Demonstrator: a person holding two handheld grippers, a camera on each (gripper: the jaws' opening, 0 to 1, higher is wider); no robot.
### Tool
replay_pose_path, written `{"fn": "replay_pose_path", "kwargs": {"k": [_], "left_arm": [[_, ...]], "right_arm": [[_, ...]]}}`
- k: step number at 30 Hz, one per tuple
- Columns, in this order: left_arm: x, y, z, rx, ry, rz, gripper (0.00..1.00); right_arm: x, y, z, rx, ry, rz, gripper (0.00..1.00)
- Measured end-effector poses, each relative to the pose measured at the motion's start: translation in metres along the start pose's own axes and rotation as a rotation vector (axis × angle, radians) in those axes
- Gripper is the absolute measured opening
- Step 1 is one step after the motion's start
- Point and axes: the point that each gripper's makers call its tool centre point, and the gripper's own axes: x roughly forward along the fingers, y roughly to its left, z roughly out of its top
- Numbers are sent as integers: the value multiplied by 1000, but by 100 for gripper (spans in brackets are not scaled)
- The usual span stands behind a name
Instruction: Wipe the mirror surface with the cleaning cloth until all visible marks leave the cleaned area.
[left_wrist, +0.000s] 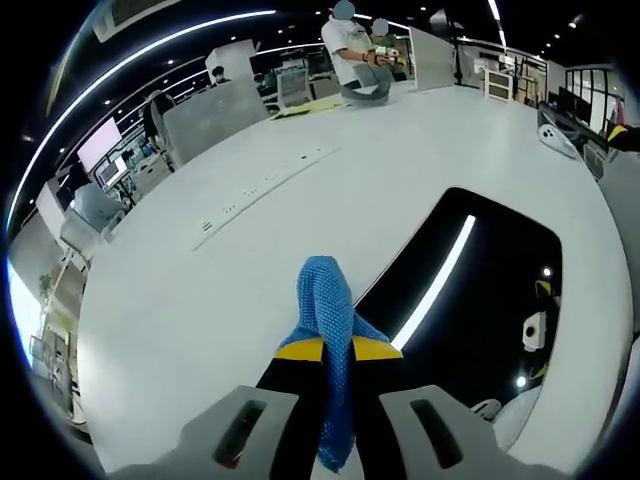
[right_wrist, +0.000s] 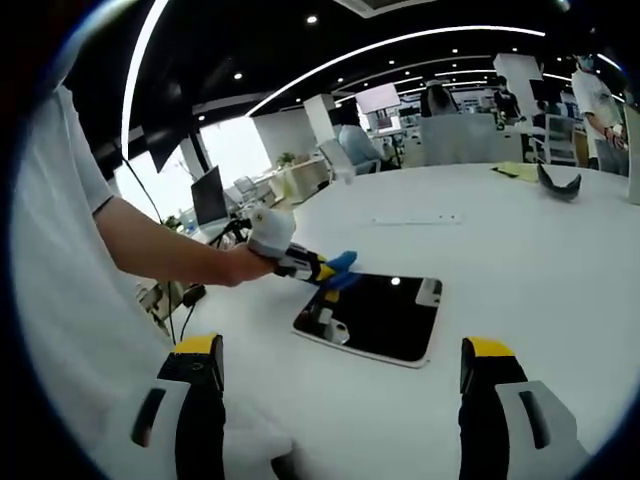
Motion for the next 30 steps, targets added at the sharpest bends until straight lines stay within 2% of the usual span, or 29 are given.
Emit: {"fn": "replay_pose_path", "kwargs": {"k": [30], "left_arm": [[7, -15, 11, 2, 2, -30, 5]], "right_arm": [[-1, -3, 0, 5, 0, -7, 98]]}}
